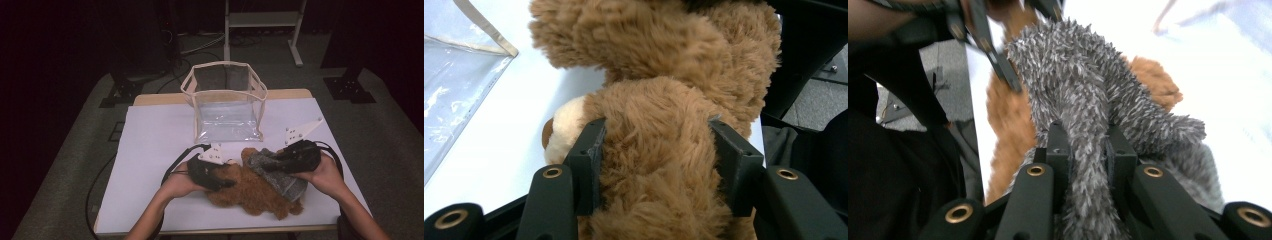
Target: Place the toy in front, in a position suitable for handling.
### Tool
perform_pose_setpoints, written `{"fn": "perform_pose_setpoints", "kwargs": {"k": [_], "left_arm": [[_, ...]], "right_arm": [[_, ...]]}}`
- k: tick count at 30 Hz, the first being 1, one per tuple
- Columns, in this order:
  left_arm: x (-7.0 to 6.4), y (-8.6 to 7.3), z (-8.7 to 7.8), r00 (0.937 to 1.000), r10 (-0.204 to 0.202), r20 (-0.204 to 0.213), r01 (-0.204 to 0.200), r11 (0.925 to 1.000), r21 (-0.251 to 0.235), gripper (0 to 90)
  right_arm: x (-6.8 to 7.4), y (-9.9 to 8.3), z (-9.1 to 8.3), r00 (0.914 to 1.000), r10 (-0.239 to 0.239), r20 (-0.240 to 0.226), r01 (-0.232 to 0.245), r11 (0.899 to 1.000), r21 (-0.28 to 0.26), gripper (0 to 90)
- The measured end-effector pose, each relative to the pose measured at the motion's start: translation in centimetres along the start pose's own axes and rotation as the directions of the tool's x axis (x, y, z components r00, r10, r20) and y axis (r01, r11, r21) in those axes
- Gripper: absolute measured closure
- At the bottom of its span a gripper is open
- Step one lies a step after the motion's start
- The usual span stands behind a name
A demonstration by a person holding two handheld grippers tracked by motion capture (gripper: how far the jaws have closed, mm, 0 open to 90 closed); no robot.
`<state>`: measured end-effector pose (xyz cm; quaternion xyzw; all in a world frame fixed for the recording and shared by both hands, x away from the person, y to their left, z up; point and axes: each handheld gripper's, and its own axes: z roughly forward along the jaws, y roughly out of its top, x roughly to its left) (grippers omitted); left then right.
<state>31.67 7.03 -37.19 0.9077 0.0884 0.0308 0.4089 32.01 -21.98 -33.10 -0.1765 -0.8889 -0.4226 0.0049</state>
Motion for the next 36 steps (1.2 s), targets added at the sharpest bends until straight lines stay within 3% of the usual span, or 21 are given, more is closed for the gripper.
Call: {"fn": "perform_pose_setpoints", "kwargs": {"k": [1, 3, 7, 10, 11, 15, 16, 19, 22, 27, 32, 36], "left_arm": [[0.0, 0.0, 0.0, 1.0000, 0.000, 0.000, 0.000, 1.0000, 0.000, 46.5], [0.2, 0.1, 0.1, 1.0000, 0.002, 0.001, -0.002, 1.0000, 0.003, 46.5], [0.2, 0.1, 0.1, 1.0000, 0.004, 0.000, -0.004, 1.0000, 0.003, 46.5], [0.1, 0.0, 0.1, 1.0000, 0.002, -0.002, -0.002, 1.0000, -0.002, 46.2], [0.1, 0.0, 0.0, 1.0000, 0.004, -0.002, -0.004, 1.0000, -0.001, 45.8], [0.1, 0.1, -0.2, 1.0000, 0.006, -0.007, -0.006, 1.0000, 0.000, 43.2], [0.1, 0.2, -0.4, 0.9999, 0.006, -0.012, -0.006, 1.0000, 0.002, 41.5], [0.1, 0.2, -0.9, 0.9998, 0.011, -0.015, -0.011, 0.9999, 0.003, 38.5], [0.4, -0.3, -2.2, 0.9995, -0.015, -0.028, 0.015, 0.9999, -0.006, 35.3], [0.5, -1.3, -2.1, 0.9992, -0.040, -0.001, 0.040, 0.9989, -0.023, 50.3], [0.4, -1.5, -1.2, 0.9987, -0.052, 0.001, 0.052, 0.9979, -0.039, 54.4], [0.4, -1.1, -0.9, 0.9991, -0.042, -0.001, 0.042, 0.9987, -0.030, 54.6]], "right_arm": [[0.0, 0.0, 0.0, 1.0000, 0.000, 0.000, 0.000, 1.000, 0.000, 76.9], [0.7, 1.8, -0.1, 0.9995, -0.031, -0.006, 0.031, 0.999, -0.023, 76.9], [0.8, 2.5, 0.9, 0.9986, -0.052, -0.013, 0.052, 0.999, -0.008, 76.9], [0.7, 2.1, 2.2, 0.9987, -0.048, -0.017, 0.049, 0.998, 0.030, 76.9], [0.4, 1.0, 2.9, 0.9995, -0.030, -0.013, 0.030, 0.998, 0.061, 77.0], [-0.4, -0.8, 2.8, 0.9993, 0.022, -0.030, -0.021, 0.999, 0.041, 77.6], [-0.6, -1.7, 2.5, 0.9984, 0.041, -0.039, -0.040, 0.999, 0.024, 77.9], [-0.6, -2.3, 2.3, 0.9983, 0.044, -0.038, -0.043, 0.999, 0.014, 78.1], [-0.5, -2.5, 2.1, 0.9985, 0.046, -0.030, -0.046, 0.999, 0.013, 78.1], [-0.7, -2.7, 1.6, 0.9980, 0.056, -0.029, -0.056, 0.998, 0.010, 78.1], [-0.2, -1.5, -1.0, 0.9995, 0.030, 0.012, -0.030, 1.000, 0.000, 78.1], [0.4, 0.6, -2.9, 0.9993, -0.007, 0.037, 0.007, 1.000, -0.021, 78.1]]}}
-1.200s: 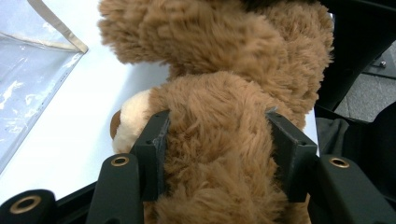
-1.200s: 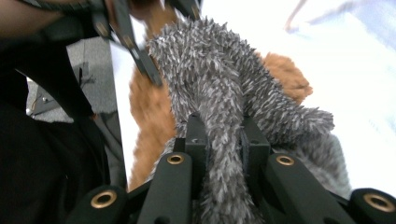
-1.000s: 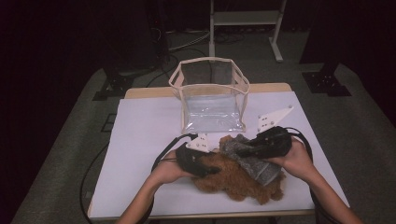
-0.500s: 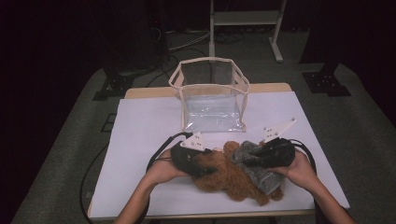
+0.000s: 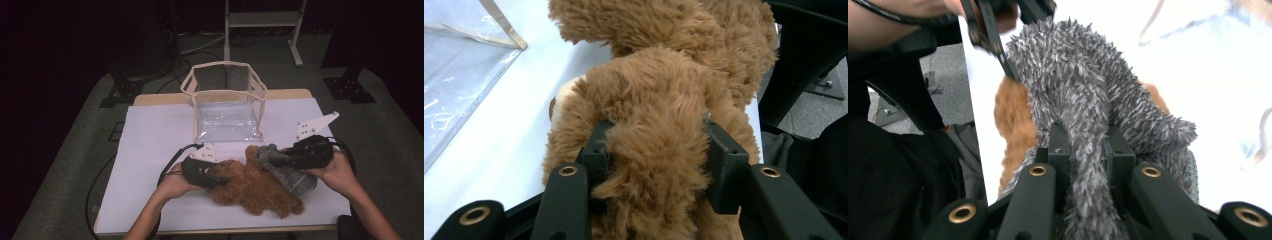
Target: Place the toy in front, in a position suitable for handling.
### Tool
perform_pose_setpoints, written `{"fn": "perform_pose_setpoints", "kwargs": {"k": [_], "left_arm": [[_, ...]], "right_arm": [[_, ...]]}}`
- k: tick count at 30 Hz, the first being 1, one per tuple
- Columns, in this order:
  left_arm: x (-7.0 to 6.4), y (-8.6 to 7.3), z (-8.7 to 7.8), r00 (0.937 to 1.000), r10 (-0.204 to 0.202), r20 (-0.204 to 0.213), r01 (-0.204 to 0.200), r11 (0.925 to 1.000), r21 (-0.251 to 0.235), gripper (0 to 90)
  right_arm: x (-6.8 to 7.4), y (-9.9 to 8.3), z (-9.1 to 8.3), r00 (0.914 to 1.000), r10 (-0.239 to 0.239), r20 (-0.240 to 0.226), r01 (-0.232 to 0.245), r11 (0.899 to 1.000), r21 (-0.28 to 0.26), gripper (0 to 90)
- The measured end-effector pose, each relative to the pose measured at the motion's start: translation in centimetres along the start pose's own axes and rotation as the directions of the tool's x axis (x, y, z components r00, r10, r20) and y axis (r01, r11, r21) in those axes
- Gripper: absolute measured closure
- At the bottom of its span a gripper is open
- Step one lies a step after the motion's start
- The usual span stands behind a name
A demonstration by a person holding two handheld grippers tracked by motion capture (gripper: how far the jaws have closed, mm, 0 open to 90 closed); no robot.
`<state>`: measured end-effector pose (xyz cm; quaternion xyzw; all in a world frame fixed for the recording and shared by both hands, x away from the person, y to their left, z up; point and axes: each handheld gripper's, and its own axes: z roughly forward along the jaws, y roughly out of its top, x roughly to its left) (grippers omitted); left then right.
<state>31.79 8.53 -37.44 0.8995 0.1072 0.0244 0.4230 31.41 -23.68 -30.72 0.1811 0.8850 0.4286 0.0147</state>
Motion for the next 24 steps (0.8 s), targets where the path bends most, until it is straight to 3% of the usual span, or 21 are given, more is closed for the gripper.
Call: {"fn": "perform_pose_setpoints", "kwargs": {"k": [3, 4, 6, 8, 11, 14, 16, 17, 19, 21, 22, 24], "left_arm": [[-0.1, 0.2, 0.2, 1.0000, 0.002, 0.000, -0.002, 1.0000, 0.003, 54.6], [-0.1, 0.3, 0.3, 0.9999, 0.012, 0.002, -0.012, 0.9999, 0.009, 54.6], [-0.1, 0.4, 0.3, 0.9999, 0.010, 0.001, -0.010, 0.9999, 0.005, 54.6], [-0.2, 0.3, 0.4, 0.9999, 0.014, 0.004, -0.014, 0.9999, 0.004, 54.6], [-0.3, 0.3, 0.3, 0.9998, 0.018, 0.006, -0.018, 0.9998, 0.005, 54.5], [-0.4, 0.2, 0.3, 0.9997, 0.022, 0.004, -0.022, 0.9998, 0.003, 54.5], [-0.4, 0.0, 0.2, 0.9997, 0.025, 0.003, -0.025, 0.9997, -0.002, 54.3], [-0.5, 0.0, 0.1, 0.9997, 0.025, 0.005, -0.025, 0.9997, -0.002, 54.3], [-0.6, -0.1, 0.1, 0.9998, 0.020, 0.004, -0.020, 0.9998, -0.009, 54.0], [-0.6, -0.1, 0.1, 0.9998, 0.018, 0.005, -0.018, 0.9998, -0.010, 53.9], [-0.7, -0.1, 0.1, 0.9998, 0.020, 0.005, -0.020, 0.9998, -0.008, 53.9], [-0.7, 0.0, 0.2, 0.9997, 0.022, 0.008, -0.022, 0.9997, -0.006, 54.0]], "right_arm": [[0.4, 1.3, 0.0, 0.9997, -0.024, 0.001, 0.024, 1.000, 0.006, 78.1], [0.8, 2.8, 0.6, 0.9983, -0.058, -0.009, 0.058, 0.998, 0.013, 78.1], [0.9, 3.3, 0.9, 0.9975, -0.070, -0.013, 0.070, 0.997, 0.015, 78.1], [1.2, 5.1, 2.7, 0.9943, -0.099, -0.039, 0.101, 0.994, 0.036, 78.1], [0.9, 5.7, 4.7, 0.9941, -0.088, -0.063, 0.092, 0.994, 0.063, 78.1], [0.4, 5.4, 6.5, 0.9944, -0.082, -0.066, 0.090, 0.989, 0.117, 78.1], [-0.5, 3.6, 8.2, 0.9968, -0.060, -0.053, 0.070, 0.977, 0.202, 78.2], [-0.7, 3.0, 8.3, 0.9977, -0.046, -0.050, 0.056, 0.976, 0.212, 78.3], [-1.4, 1.6, 7.7, 0.9976, -0.002, -0.069, 0.014, 0.983, 0.180, 78.6], [-1.5, 1.0, 7.2, 0.9977, 0.011, -0.066, 0.000, 0.986, 0.169, 78.7], [-1.6, 0.0, 6.2, 0.9962, 0.043, -0.075, -0.033, 0.990, 0.137, 78.8], [-1.6, -0.4, 5.6, 0.9959, 0.052, -0.074, -0.042, 0.991, 0.126, 78.7]]}}
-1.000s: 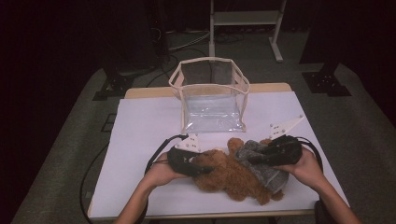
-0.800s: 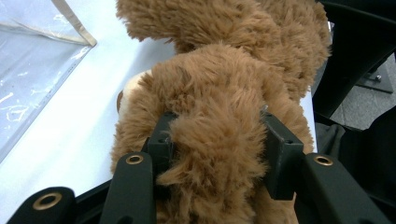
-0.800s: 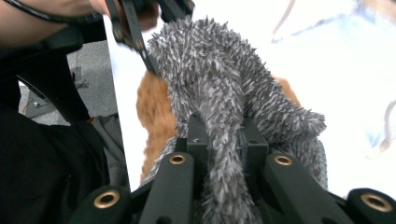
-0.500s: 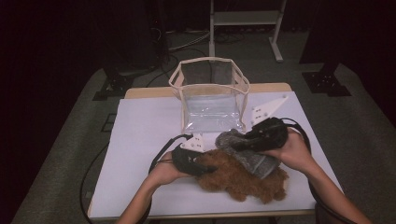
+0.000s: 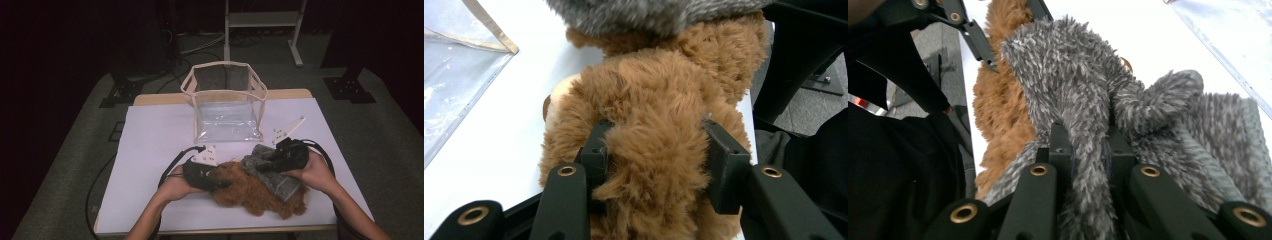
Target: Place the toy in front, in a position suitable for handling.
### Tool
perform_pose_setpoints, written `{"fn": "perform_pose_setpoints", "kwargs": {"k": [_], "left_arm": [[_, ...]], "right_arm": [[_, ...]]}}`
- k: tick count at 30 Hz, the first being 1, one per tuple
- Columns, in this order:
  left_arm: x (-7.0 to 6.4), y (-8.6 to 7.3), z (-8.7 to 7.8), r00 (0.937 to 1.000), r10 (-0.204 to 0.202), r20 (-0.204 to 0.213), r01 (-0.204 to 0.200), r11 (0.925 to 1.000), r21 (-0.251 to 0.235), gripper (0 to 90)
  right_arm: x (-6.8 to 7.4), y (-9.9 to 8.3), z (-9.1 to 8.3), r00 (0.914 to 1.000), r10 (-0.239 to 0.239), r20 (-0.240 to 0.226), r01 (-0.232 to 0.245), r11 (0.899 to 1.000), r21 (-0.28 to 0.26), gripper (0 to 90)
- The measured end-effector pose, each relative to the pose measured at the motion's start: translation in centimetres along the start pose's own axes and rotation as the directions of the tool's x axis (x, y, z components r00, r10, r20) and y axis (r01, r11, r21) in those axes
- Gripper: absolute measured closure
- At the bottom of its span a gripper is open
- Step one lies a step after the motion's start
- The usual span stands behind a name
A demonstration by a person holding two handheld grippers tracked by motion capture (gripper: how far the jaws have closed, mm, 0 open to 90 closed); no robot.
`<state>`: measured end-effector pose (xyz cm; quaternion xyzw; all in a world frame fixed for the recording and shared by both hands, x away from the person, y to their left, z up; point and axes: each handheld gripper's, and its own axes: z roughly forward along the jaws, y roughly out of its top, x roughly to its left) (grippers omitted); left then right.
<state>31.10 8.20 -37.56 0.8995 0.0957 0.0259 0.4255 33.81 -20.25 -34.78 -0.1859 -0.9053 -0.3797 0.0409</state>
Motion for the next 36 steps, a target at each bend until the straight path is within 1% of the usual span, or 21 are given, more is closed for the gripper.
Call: {"fn": "perform_pose_setpoints", "kwargs": {"k": [1, 4, 5, 8, 9, 13, 15, 16, 18, 19, 20, 22, 24, 26, 27, 29, 30, 31, 33, 34, 36], "left_arm": [[0.0, 0.0, 0.0, 1.0000, 0.000, 0.000, 0.000, 1.0000, 0.000, 54.0], [0.0, 0.0, 0.3, 1.0000, -0.002, 0.010, 0.002, 1.0000, 0.000, 54.4], [0.0, 0.0, 0.3, 1.0000, -0.002, 0.010, 0.002, 1.0000, 0.000, 54.4], [0.0, 0.1, 0.3, 0.9999, 0.005, 0.014, -0.005, 1.0000, 0.006, 54.4], [-0.1, 0.1, 0.3, 0.9999, 0.004, 0.014, -0.004, 1.0000, 0.005, 54.4], [0.1, 0.0, 0.2, 0.9999, 0.008, 0.010, -0.008, 1.0000, 0.006, 54.4], [0.1, 0.0, 0.2, 0.9999, 0.008, 0.009, -0.008, 1.0000, 0.005, 54.3], [0.1, 0.1, 0.2, 0.9999, 0.011, 0.008, -0.011, 0.9999, 0.007, 54.3], [0.2, 0.1, 0.3, 0.9999, 0.010, 0.010, -0.010, 0.9999, 0.009, 54.4], [0.2, 0.2, 0.3, 0.9999, 0.010, 0.010, -0.010, 0.9999, 0.010, 54.4], [0.2, 0.4, 0.5, 1.0000, 0.000, 0.008, 0.000, 1.0000, 0.010, 54.4], [0.2, 0.6, 0.5, 0.9999, 0.012, 0.007, -0.013, 0.9997, 0.023, 54.4], [0.2, 0.7, 0.6, 0.9999, 0.016, 0.006, -0.016, 0.9996, 0.025, 54.3], [0.2, 0.6, 0.6, 0.9999, 0.014, 0.008, -0.014, 0.9996, 0.023, 54.3], [0.2, 0.5, 0.5, 0.9999, 0.014, 0.006, -0.014, 0.9997, 0.019, 54.3], [0.2, 0.4, 0.5, 0.9999, 0.010, 0.009, -0.010, 0.9999, 0.013, 54.2], [0.2, 0.4, 0.5, 0.9999, 0.010, 0.009, -0.010, 0.9999, 0.013, 54.2], [0.2, 0.2, 0.4, 0.9999, 0.009, 0.009, -0.009, 0.9999, 0.006, 54.1], [0.3, 0.2, 0.3, 0.9999, 0.007, 0.008, -0.007, 1.0000, 0.004, 54.1], [0.3, 0.1, 0.3, 1.0000, 0.000, 0.007, 0.000, 1.0000, -0.007, 54.1], [0.3, 0.2, 0.4, 1.0000, -0.001, 0.008, 0.001, 1.0000, -0.004, 54.1]], "right_arm": [[0.0, 0.0, 0.0, 1.0000, 0.000, 0.000, 0.000, 1.000, 0.000, 78.7], [1.0, 0.6, -0.6, 0.9988, -0.038, 0.031, 0.038, 0.999, 0.014, 78.5], [1.0, 0.6, -0.6, 0.9988, -0.038, 0.031, 0.038, 0.999, 0.014, 78.5], [1.7, 2.0, -0.6, 0.9957, -0.081, 0.045, 0.081, 0.997, 0.020, 78.4], [1.7, 2.4, -0.1, 0.9943, -0.092, 0.053, 0.089, 0.995, 0.046, 78.4], [1.0, 1.9, 0.0, 0.9965, -0.065, 0.052, 0.063, 0.997, 0.050, 78.4], [0.2, 1.2, -0.5, 0.9975, -0.036, 0.061, 0.034, 0.999, 0.029, 78.5], [0.2, 1.0, -0.8, 0.9966, -0.031, 0.076, 0.029, 0.999, 0.027, 78.4], [0.4, 1.0, -1.4, 0.9925, -0.042, 0.115, 0.040, 0.999, 0.024, 78.2], [0.9, 1.3, -2.1, 0.9909, -0.054, 0.123, 0.054, 0.999, 0.002, 78.2], [1.1, 1.5, -2.2, 0.9912, -0.057, 0.119, 0.059, 0.998, -0.010, 78.1], [1.5, 2.2, -2.3, 0.9923, -0.070, 0.102, 0.074, 0.997, -0.032, 78.1], [1.8, 2.5, -2.1, 0.9925, -0.081, 0.092, 0.085, 0.996, -0.038, 78.1], [2.4, 3.1, -1.2, 0.9882, -0.122, 0.093, 0.124, 0.992, -0.015, 78.0], [2.5, 3.2, -0.3, 0.9888, -0.131, 0.072, 0.131, 0.991, -0.001, 78.0], [2.3, 3.0, 0.3, 0.9897, -0.124, 0.071, 0.123, 0.992, 0.023, 78.0], [2.3, 3.0, 0.3, 0.9897, -0.124, 0.071, 0.123, 0.992, 0.023, 78.0], [1.7, 2.1, 0.8, 0.9922, -0.106, 0.066, 0.103, 0.994, 0.046, 78.1], [1.5, 1.7, 0.7, 0.9931, -0.098, 0.065, 0.096, 0.994, 0.043, 78.2], [1.2, 0.8, 0.2, 0.9953, -0.070, 0.066, 0.068, 0.997, 0.030, 78.2], [1.2, 0.6, -0.1, 0.9945, -0.070, 0.078, 0.068, 0.997, 0.030, 78.2]]}}
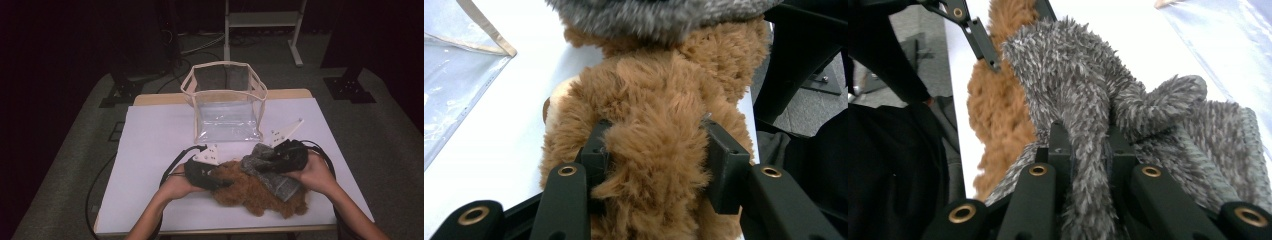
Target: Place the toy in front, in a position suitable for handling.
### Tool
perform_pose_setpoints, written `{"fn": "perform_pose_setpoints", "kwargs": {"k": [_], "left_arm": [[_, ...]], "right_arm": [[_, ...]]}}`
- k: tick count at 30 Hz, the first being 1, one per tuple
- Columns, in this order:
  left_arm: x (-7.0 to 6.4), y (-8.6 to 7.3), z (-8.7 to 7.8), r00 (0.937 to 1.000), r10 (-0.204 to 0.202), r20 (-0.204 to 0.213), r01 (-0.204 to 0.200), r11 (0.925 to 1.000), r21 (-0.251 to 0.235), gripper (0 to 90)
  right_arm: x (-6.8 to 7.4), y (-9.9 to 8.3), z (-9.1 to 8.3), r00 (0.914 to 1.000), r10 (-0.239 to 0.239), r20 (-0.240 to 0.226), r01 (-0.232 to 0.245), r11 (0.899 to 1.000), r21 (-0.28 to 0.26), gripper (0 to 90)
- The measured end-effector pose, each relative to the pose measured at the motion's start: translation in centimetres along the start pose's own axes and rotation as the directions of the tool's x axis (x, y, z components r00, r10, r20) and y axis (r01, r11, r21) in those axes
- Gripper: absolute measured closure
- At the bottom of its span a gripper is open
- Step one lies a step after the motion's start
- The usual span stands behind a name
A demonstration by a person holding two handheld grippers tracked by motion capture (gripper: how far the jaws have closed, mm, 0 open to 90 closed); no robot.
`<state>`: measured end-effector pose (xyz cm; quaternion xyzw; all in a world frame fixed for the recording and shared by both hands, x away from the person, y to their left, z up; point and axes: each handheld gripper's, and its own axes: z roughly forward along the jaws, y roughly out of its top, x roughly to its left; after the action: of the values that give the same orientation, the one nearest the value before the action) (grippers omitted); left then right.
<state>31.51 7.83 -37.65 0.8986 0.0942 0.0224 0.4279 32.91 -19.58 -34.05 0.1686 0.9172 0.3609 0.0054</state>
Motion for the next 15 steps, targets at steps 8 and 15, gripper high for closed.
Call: {"fn": "perform_pose_setpoints", "kwargs": {"k": [8, 15], "left_arm": [[0.0, 0.6, 0.3, 0.9997, 0.022, -0.003, -0.022, 0.9994, 0.026, 53.9], [0.2, 0.6, -0.6, 0.9991, 0.027, -0.034, -0.026, 0.9993, 0.026, 45.7]], "right_arm": [[1.1, 1.8, 0.2, 0.9991, -0.040, -0.009, 0.040, 0.997, -0.064, 78.1], [0.7, 0.9, 2.2, 0.9988, -0.049, 0.003, 0.049, 0.998, 0.036, 78.6]]}}
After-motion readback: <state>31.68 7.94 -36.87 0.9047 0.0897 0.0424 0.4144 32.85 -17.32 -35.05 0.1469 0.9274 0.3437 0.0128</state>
